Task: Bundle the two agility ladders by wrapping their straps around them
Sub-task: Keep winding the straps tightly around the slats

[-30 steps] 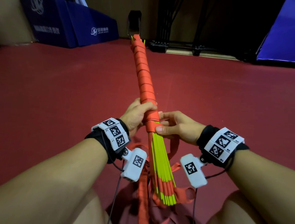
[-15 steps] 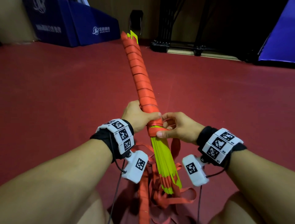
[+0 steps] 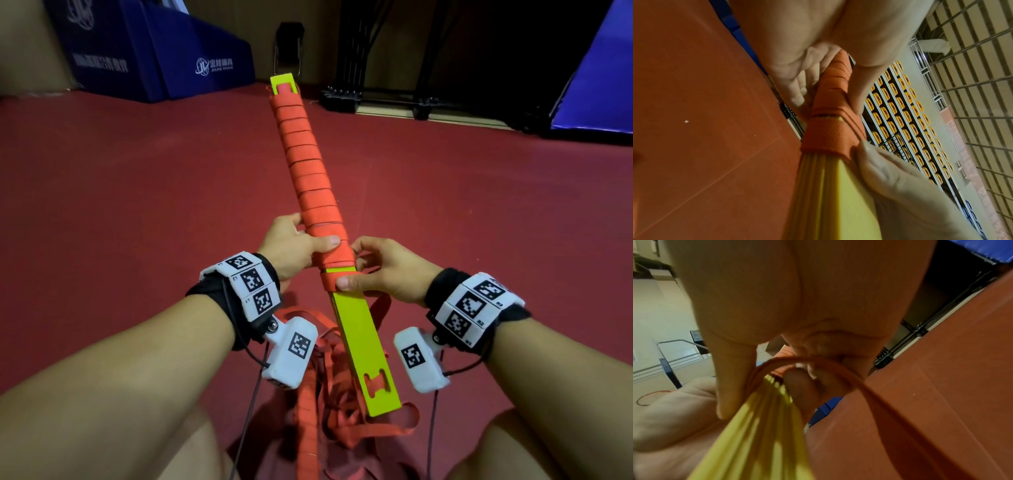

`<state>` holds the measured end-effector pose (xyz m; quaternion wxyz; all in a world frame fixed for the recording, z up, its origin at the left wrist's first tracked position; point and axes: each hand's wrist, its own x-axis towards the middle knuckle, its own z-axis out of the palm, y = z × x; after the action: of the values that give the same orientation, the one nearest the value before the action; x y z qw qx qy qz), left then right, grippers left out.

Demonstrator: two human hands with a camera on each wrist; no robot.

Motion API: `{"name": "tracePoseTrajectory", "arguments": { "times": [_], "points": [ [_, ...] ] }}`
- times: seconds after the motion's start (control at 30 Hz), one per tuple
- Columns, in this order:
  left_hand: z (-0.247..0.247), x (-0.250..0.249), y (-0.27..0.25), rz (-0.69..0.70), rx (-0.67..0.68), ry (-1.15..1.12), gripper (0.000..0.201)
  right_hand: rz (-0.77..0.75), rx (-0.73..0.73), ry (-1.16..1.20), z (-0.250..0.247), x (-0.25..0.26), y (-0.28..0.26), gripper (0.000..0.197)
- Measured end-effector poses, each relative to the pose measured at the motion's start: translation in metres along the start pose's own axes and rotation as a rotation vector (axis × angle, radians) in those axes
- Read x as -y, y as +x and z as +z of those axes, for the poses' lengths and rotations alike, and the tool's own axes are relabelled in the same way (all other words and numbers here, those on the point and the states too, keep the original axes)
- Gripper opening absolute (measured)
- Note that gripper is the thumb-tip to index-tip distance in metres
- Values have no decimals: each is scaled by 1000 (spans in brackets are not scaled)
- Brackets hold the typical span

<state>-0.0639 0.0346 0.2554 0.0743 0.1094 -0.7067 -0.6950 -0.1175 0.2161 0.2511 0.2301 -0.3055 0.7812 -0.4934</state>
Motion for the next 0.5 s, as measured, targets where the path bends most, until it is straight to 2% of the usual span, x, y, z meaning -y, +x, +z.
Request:
{"name": "tracePoseTrajectory", "arguments": {
  "times": [0.1,0.13,0.2,0.27,0.37,0.5],
  "points": [
    [2,0,-2,-9,-8,7,35,-1,-11,-50,3,0,2,42],
    [3,1,-3,-8,-12,35,42,-12,-12,-82,5,0,2,46],
    [6,2,-5,-1,-40,128,69,-34,7,-133,7,0,3,57],
    [6,4,-5,-3,-64,188,84,-42,23,-143,10,0,2,56],
    [5,4,-3,-7,-72,219,86,-16,15,-145,9,-1,1,50],
    [6,11,3,-12,-67,262,79,-20,12,-260,10,1,0,58]
  ]
}}
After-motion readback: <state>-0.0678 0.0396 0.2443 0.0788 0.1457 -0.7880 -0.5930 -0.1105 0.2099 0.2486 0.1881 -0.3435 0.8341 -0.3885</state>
